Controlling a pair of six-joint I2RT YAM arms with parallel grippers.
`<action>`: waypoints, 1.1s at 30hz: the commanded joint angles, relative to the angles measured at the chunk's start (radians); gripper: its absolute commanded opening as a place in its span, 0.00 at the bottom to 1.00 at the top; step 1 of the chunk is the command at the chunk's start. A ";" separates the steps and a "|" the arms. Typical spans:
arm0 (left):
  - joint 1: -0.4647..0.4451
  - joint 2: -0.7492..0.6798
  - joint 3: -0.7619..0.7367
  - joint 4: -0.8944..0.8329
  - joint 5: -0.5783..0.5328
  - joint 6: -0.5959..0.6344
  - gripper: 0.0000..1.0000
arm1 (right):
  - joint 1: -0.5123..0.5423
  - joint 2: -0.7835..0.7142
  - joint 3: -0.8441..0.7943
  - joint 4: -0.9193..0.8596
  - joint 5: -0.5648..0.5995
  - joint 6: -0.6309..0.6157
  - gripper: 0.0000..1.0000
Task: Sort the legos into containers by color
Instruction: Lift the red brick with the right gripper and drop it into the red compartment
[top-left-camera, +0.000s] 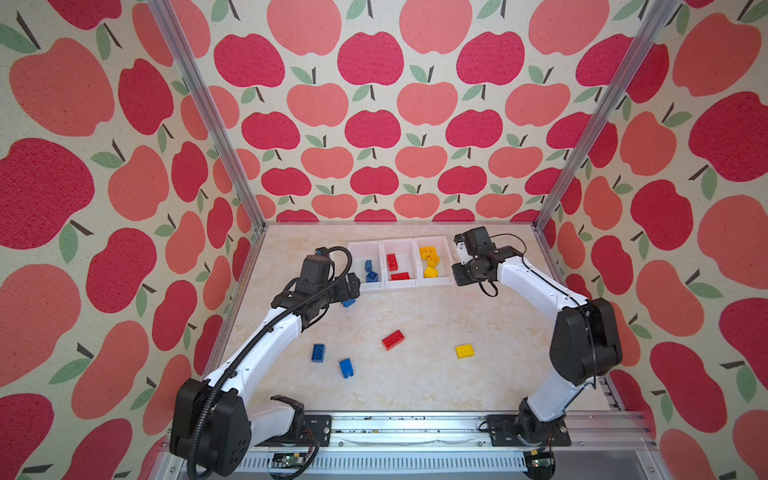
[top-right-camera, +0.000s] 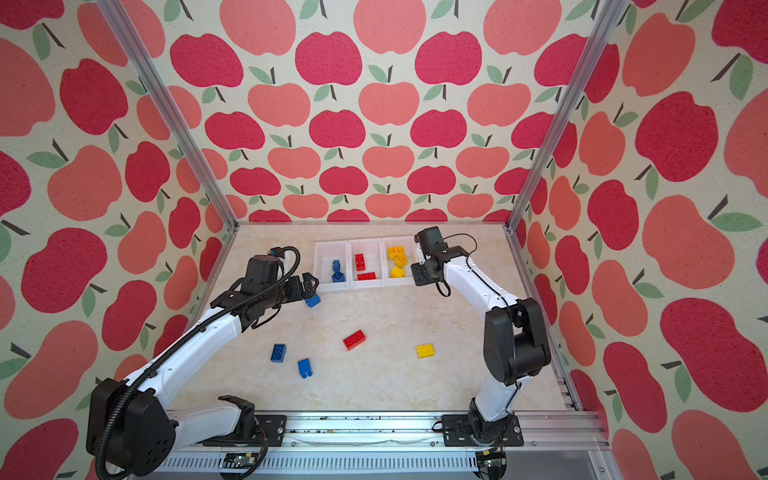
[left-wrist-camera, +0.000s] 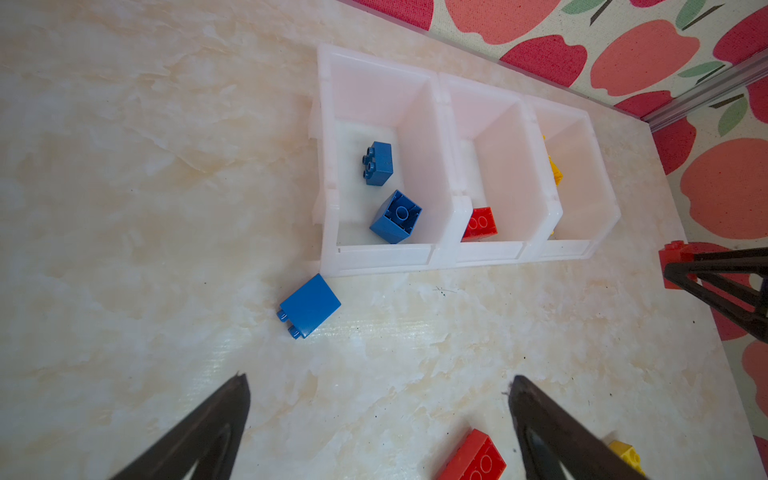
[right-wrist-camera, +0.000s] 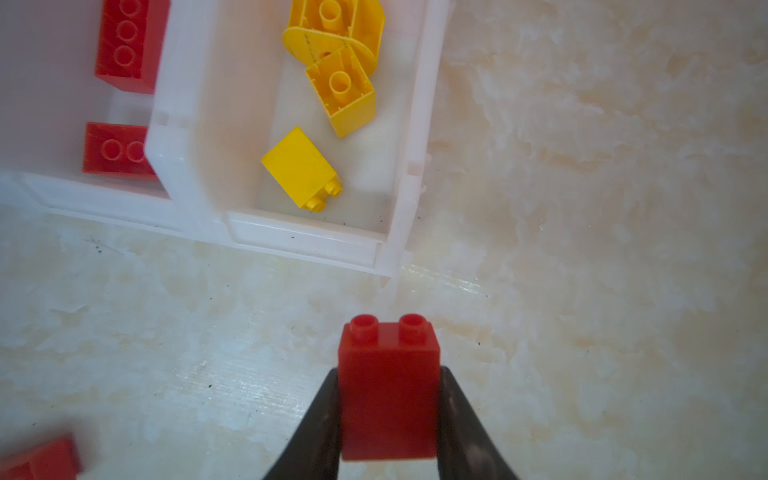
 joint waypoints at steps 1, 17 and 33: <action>0.007 -0.024 -0.019 0.024 0.015 -0.015 1.00 | 0.063 0.012 0.065 -0.043 0.011 0.036 0.29; 0.036 -0.091 -0.072 0.015 0.031 -0.021 1.00 | 0.239 0.305 0.435 -0.046 0.036 0.040 0.28; 0.049 -0.110 -0.063 -0.016 0.028 -0.013 1.00 | 0.235 0.645 0.760 -0.060 0.150 0.041 0.28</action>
